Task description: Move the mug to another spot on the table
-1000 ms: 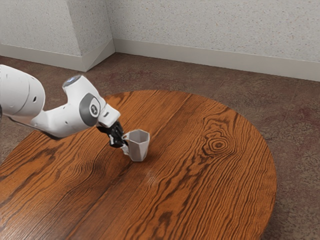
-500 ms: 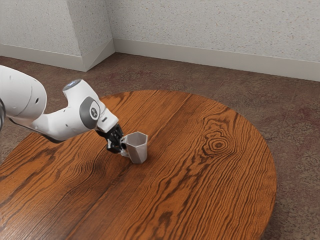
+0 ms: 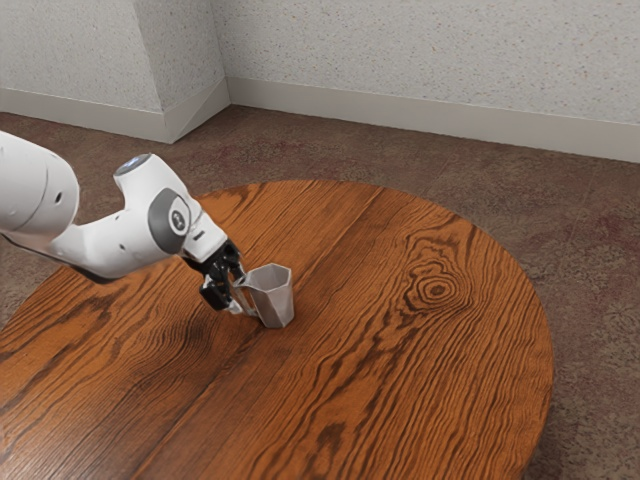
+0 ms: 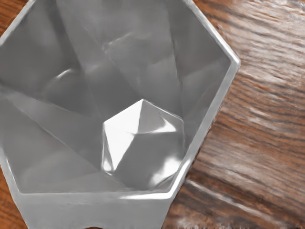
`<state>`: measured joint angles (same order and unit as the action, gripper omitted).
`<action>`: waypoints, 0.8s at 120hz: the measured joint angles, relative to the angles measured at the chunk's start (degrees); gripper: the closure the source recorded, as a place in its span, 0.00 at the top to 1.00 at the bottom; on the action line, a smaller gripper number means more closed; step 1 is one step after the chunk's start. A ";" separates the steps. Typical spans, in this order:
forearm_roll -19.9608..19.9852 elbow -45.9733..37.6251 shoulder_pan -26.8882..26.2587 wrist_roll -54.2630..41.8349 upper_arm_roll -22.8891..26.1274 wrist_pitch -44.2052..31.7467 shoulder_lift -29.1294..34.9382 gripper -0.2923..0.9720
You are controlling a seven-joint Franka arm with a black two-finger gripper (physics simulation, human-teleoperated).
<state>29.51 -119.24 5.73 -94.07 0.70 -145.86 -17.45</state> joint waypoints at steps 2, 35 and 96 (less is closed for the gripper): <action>0.00 -0.60 -0.01 -0.05 0.00 0.02 0.92 0.70; -2.34 -5.05 -3.70 1.60 0.01 4.47 15.53 0.75; -26.46 23.50 -2.44 22.79 0.69 41.61 14.74 0.77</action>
<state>3.05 -95.74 3.30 -71.28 1.39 -104.24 -2.71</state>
